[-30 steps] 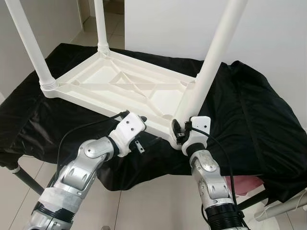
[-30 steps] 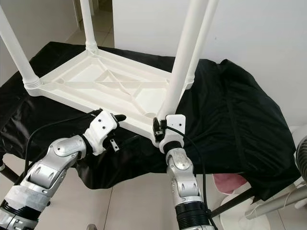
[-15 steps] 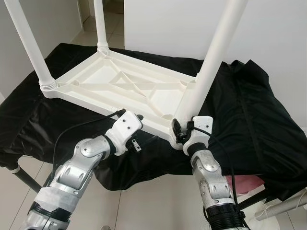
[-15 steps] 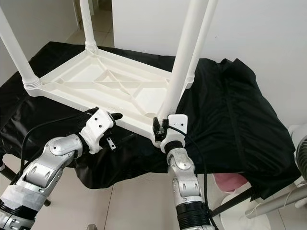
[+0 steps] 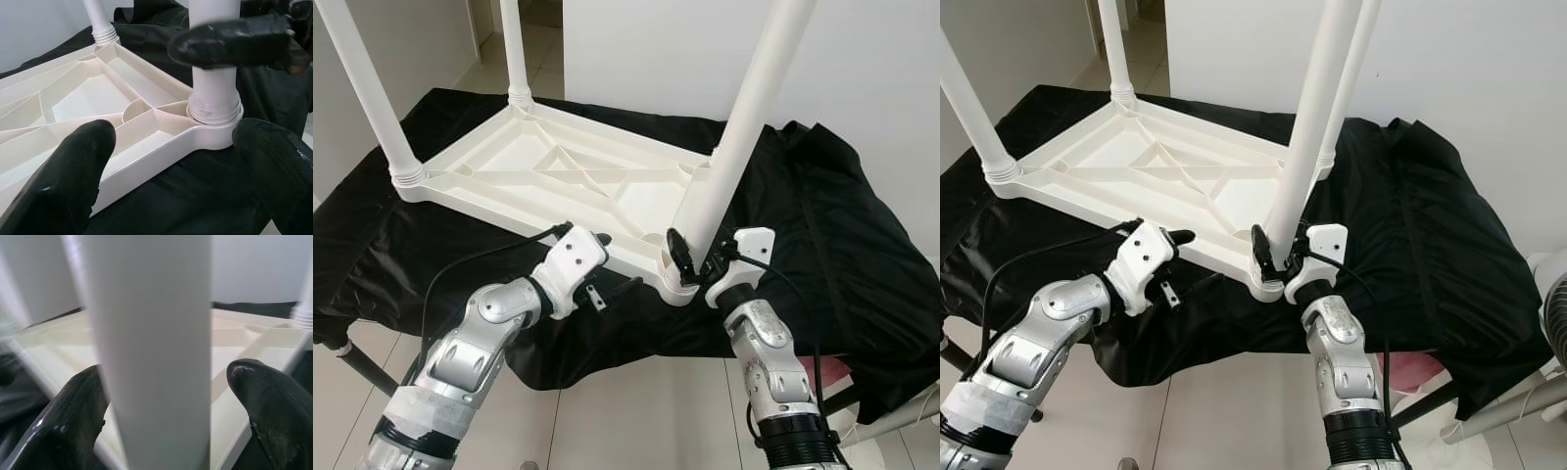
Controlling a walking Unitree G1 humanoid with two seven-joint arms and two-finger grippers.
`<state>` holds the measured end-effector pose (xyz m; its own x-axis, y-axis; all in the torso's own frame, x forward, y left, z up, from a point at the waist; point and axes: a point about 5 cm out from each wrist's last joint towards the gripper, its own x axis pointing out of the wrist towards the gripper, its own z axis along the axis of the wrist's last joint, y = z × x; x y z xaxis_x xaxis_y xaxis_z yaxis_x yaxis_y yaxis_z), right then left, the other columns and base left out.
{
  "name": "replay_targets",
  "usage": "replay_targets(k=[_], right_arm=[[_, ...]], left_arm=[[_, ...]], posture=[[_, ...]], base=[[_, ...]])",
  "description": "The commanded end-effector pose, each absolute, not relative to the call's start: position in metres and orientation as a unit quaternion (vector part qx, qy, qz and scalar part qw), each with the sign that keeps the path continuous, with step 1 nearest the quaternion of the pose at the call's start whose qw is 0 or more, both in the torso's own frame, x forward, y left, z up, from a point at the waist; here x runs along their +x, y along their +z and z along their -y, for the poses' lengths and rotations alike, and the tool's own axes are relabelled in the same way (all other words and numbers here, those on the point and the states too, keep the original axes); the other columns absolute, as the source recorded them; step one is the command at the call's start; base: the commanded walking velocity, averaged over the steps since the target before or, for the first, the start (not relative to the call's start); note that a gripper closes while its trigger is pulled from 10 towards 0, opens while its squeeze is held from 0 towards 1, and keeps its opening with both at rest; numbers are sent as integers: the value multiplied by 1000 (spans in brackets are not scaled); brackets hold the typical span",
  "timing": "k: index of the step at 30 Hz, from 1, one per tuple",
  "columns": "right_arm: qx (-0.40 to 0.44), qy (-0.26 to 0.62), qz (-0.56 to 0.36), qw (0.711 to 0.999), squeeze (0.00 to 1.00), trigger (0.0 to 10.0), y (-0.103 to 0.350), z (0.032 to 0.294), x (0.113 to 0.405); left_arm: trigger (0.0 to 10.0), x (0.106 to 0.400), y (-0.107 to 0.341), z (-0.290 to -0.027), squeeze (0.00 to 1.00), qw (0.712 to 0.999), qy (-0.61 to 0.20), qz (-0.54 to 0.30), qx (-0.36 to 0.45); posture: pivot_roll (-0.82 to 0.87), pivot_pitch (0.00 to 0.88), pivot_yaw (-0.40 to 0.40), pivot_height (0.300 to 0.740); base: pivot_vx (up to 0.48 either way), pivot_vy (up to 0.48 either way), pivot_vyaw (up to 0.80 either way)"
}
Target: Building children table
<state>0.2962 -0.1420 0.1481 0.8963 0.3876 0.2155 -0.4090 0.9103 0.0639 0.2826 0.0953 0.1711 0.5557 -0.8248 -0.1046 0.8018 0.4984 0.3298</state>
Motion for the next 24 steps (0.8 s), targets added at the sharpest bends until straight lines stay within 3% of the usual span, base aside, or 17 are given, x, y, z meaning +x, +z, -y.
replay_targets(k=[1,5,12,18,24], right_arm=[[39,237,93,966,0,10000,144,151,294],[0,275,82,958,0,10000,144,164,301],[-14,298,74,951,0,10000,143,164,305],[-25,387,43,921,0,10000,139,142,322],[-36,415,33,908,0,10000,135,136,327]], left_arm=[[10000,277,168,-92,0,850,-498,21,172],[10000,278,169,-93,0,849,-500,18,171],[10000,277,170,-93,0,848,-501,17,171],[10000,278,169,-90,0,853,-494,19,166],[10000,279,172,-85,0,849,-502,21,165]], posture=[[32,65,-64,740],[36,75,-62,740],[43,76,-66,740],[38,44,-59,740],[40,53,-54,740]], base=[[0,0,0],[0,0,0],[0,0,0],[0,0,0],[0,0,0]])
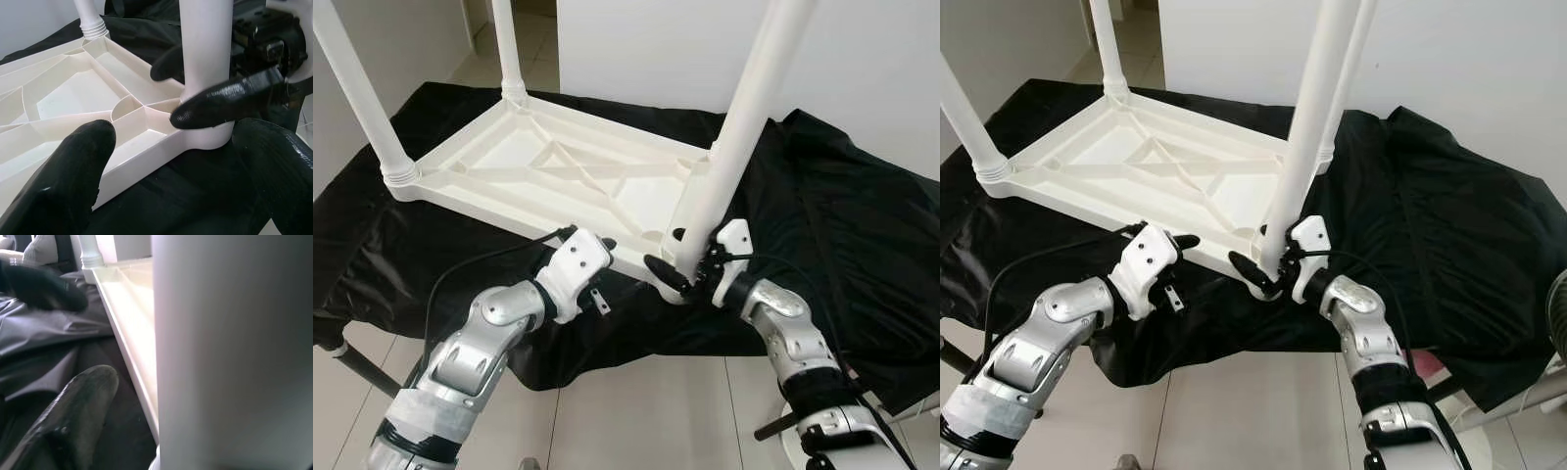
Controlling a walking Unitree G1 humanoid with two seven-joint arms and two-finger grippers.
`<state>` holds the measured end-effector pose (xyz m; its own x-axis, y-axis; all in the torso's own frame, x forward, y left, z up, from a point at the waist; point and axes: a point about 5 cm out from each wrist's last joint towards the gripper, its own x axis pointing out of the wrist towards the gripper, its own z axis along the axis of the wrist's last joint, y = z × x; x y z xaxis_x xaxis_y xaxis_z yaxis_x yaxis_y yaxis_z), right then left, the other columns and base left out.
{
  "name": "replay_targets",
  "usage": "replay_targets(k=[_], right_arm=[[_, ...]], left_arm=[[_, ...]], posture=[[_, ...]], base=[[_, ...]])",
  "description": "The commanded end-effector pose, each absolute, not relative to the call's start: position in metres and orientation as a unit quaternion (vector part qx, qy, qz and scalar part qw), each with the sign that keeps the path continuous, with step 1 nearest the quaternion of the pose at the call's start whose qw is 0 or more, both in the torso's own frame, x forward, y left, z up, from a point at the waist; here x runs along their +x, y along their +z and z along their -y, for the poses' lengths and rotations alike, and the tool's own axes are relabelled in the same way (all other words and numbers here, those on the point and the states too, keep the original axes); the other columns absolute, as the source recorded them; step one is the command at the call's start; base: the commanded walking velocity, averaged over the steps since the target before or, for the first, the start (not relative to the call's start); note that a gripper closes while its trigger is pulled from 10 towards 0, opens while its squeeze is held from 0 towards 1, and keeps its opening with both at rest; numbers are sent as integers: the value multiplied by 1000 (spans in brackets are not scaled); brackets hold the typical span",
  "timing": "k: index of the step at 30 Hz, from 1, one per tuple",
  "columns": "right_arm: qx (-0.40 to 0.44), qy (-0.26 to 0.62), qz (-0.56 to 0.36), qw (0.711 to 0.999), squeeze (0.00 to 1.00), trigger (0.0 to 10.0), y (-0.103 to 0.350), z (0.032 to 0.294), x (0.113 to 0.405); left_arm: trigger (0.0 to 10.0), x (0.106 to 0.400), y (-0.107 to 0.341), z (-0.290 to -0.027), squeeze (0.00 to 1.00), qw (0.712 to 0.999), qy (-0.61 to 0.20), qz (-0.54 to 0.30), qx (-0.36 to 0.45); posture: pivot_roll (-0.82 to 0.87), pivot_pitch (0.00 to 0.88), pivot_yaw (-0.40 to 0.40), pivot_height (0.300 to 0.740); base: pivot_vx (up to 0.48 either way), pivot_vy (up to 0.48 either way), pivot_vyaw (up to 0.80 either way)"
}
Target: Building children table
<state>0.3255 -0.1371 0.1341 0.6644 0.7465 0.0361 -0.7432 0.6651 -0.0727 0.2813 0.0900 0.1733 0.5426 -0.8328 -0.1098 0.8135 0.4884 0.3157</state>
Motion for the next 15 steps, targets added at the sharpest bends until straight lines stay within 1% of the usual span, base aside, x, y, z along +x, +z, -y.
replay_targets(k=[1,2,3,4,11,12,13,15], right_arm=[[-36,415,33,908,0,10000,135,136,327],[-37,423,29,905,0,4196,134,135,327],[-37,423,29,905,0,4196,134,135,327],[-40,429,23,902,0,0,131,135,326],[-33,421,19,906,0,0,127,144,325],[-27,413,21,910,0,10000,128,146,325],[-27,413,21,910,0,10000,128,146,325],[7,390,31,920,0,10000,131,146,325]], left_arm=[[10000,279,172,-85,0,849,-502,21,165],[10000,278,171,-87,0,847,-504,19,167],[10000,278,171,-87,0,847,-504,19,167],[10000,278,169,-90,0,849,-501,15,169],[10000,278,167,-92,0,852,-495,12,169],[10000,278,167,-92,0,853,-494,12,168],[10000,278,167,-92,0,853,-494,12,168],[10000,277,166,-90,0,853,-494,13,166]], posture=[[40,53,-54,740],[39,51,-56,740],[39,51,-56,740],[35,51,-57,740],[36,45,-67,740],[35,43,-69,740],[35,43,-69,740],[31,38,-74,740]], base=[[0,0,0],[0,0,0],[0,0,0],[0,0,0],[0,0,0],[0,0,0],[0,0,0],[0,0,0]])
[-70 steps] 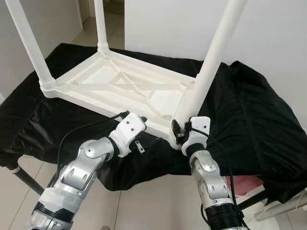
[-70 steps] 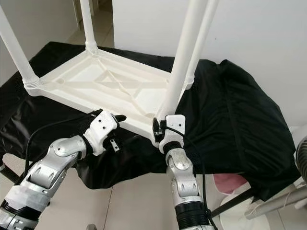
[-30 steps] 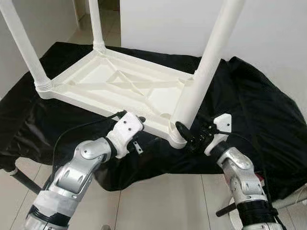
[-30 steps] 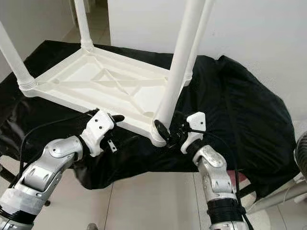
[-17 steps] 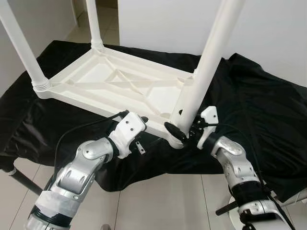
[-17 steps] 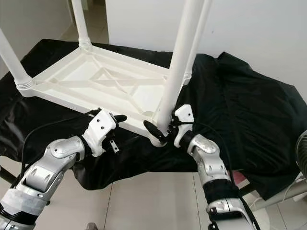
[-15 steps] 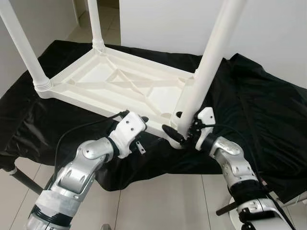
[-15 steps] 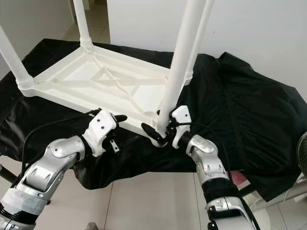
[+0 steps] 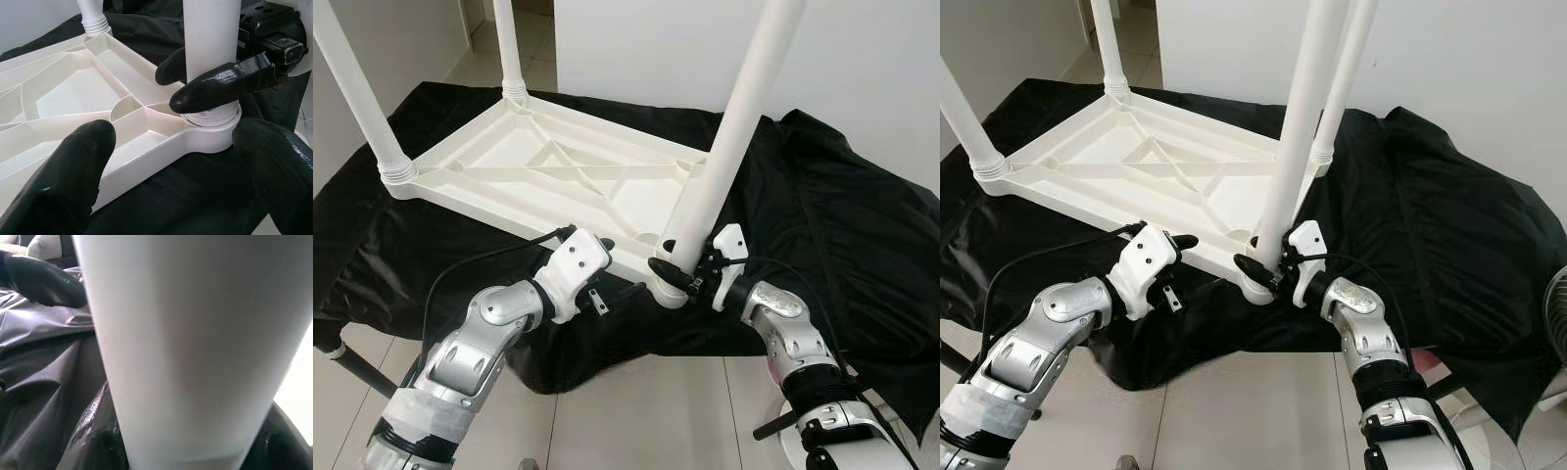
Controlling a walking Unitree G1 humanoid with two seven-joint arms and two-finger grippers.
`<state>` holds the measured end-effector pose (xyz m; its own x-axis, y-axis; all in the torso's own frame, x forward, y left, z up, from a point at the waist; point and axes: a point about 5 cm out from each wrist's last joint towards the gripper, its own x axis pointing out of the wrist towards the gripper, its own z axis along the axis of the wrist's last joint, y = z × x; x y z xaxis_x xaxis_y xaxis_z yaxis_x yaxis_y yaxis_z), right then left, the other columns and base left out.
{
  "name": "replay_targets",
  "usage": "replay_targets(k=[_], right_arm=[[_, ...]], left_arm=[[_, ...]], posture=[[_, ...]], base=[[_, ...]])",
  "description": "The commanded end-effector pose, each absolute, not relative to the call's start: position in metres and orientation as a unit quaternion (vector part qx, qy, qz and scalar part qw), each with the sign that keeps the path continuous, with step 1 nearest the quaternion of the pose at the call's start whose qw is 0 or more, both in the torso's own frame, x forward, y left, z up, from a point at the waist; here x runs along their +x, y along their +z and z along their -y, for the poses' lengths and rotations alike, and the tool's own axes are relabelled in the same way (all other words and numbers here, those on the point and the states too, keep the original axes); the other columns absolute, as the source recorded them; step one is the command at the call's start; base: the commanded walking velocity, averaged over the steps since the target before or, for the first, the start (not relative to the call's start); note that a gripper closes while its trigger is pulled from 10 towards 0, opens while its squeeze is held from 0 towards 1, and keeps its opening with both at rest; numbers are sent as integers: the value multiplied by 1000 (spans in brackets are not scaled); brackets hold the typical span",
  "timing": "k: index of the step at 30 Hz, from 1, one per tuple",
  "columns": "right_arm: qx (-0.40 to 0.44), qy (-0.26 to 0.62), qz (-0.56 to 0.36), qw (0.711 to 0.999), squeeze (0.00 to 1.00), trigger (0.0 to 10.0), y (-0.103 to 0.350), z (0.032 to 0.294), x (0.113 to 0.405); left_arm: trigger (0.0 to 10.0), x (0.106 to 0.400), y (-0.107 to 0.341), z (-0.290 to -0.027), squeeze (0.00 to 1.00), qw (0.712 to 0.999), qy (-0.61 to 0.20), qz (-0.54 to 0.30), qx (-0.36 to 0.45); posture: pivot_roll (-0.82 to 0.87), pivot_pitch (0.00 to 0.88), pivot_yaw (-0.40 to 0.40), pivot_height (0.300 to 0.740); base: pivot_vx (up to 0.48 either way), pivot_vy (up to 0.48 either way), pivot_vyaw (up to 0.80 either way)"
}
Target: Building children table
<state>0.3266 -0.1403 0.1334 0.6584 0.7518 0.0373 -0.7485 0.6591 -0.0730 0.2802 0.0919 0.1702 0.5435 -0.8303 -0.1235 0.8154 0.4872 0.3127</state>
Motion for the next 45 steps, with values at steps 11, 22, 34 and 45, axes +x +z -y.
replay_targets(k=[11,22,34,45], right_arm=[[41,344,70,936,0,10000,137,135,317],[28,87,26,995,0,10000,113,133,303],[48,23,28,998,0,10000,118,112,293],[63,45,61,995,1000,10000,127,112,287]], left_arm=[[10000,277,164,-89,0,854,-494,12,166],[10000,277,163,-89,0,857,-488,16,165],[10000,278,164,-90,0,855,-491,16,167],[10000,276,163,-89,0,852,-495,14,169]], posture=[[34,23,-91,740],[33,5,-100,740],[19,12,-88,740],[25,17,-86,740]], base=[[0,0,0],[0,0,0],[0,0,0],[0,0,0]])
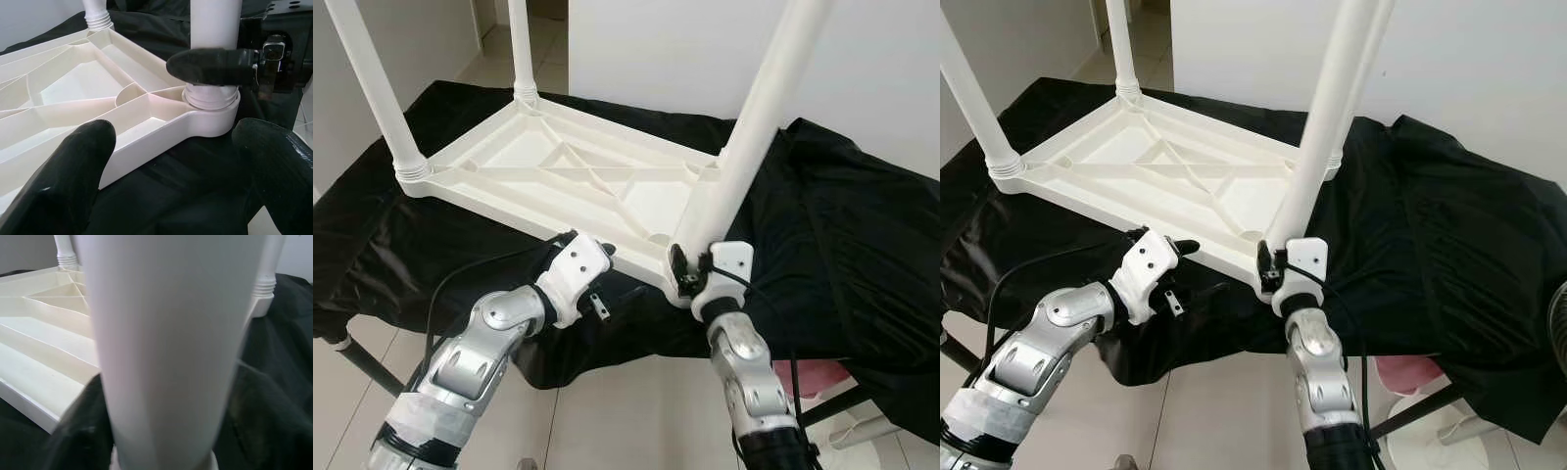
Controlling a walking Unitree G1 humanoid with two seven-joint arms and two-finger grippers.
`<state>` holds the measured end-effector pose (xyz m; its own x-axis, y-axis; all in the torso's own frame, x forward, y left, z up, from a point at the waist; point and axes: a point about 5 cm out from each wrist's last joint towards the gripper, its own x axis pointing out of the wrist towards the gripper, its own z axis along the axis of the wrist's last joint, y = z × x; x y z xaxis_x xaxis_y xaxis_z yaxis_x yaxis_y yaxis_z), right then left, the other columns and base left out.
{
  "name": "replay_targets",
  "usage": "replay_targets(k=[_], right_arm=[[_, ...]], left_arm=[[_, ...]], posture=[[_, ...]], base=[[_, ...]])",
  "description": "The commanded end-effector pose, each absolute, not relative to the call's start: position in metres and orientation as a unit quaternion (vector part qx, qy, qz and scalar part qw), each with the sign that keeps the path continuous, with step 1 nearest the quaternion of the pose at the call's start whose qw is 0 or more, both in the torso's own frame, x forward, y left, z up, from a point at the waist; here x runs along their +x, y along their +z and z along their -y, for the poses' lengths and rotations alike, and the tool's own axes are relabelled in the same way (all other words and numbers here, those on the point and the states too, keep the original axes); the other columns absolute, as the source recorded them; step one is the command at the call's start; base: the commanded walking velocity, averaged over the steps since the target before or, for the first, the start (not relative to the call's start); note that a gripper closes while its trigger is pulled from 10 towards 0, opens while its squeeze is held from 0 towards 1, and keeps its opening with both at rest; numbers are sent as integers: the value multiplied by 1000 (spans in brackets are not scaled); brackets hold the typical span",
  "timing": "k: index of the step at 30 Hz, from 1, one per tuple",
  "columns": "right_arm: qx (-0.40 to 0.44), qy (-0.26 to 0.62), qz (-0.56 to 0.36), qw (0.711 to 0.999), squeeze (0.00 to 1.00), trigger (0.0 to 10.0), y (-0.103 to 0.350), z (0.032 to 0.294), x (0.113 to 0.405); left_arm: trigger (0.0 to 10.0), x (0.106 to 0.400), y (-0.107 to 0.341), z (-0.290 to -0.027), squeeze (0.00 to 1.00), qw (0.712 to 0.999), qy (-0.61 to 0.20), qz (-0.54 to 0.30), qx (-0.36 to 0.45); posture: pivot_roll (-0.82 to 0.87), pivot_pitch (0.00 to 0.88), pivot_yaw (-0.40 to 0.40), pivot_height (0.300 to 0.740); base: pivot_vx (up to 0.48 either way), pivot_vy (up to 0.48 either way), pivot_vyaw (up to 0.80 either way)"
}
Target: Building children table
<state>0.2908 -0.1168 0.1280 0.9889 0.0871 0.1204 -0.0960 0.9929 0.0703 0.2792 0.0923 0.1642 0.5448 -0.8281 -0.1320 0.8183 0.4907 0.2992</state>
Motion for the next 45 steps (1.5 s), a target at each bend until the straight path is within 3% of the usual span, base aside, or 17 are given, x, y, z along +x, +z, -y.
replay_targets(k=[1,9,10,12,13,25,37,38,39,42,43,45], right_arm=[[63,45,61,995,1000,10000,127,112,287],[74,99,90,988,1000,10000,136,123,281],[78,135,91,984,451,10000,137,129,281],[79,149,92,981,451,10000,138,132,281],[63,191,94,975,0,10000,139,137,282],[-2,310,62,949,0,10000,137,156,297],[-29,386,31,922,0,10000,132,146,326],[-29,387,30,921,0,4353,132,146,327],[-31,386,30,922,0,2000,132,147,328],[-32,386,31,921,0,2000,132,148,329],[-32,387,30,921,0,0,132,149,330],[-33,390,29,920,0,0,131,153,331]], left_arm=[[10000,276,163,-89,0,852,-495,14,169],[10000,272,162,-86,0,853,-493,17,167],[10000,270,160,-82,0,851,-497,17,168],[10000,270,160,-81,0,850,-498,16,169],[10000,271,159,-82,0,850,-497,15,171],[10000,276,163,-84,0,854,-491,19,172],[10000,282,167,-82,0,853,-490,26,176],[10000,283,168,-82,0,854,-489,27,177],[10000,283,168,-82,0,854,-489,27,178],[10000,283,168,-82,0,854,-488,28,178],[10000,283,168,-82,0,854,-488,28,179],[10000,283,167,-83,0,855,-487,27,177]], posture=[[25,17,-86,740],[33,36,-96,740],[30,42,-101,740],[29,43,-102,740],[26,44,-101,740],[29,36,-92,740],[27,16,-82,740],[29,17,-83,740],[29,17,-83,740],[29,17,-83,740],[30,18,-85,740],[29,19,-86,740]], base=[[0,0,0],[0,0,0],[0,0,0],[0,0,0],[0,0,0],[0,0,0],[0,0,0],[0,0,0],[0,0,0],[0,0,0],[0,0,0],[0,0,0]])
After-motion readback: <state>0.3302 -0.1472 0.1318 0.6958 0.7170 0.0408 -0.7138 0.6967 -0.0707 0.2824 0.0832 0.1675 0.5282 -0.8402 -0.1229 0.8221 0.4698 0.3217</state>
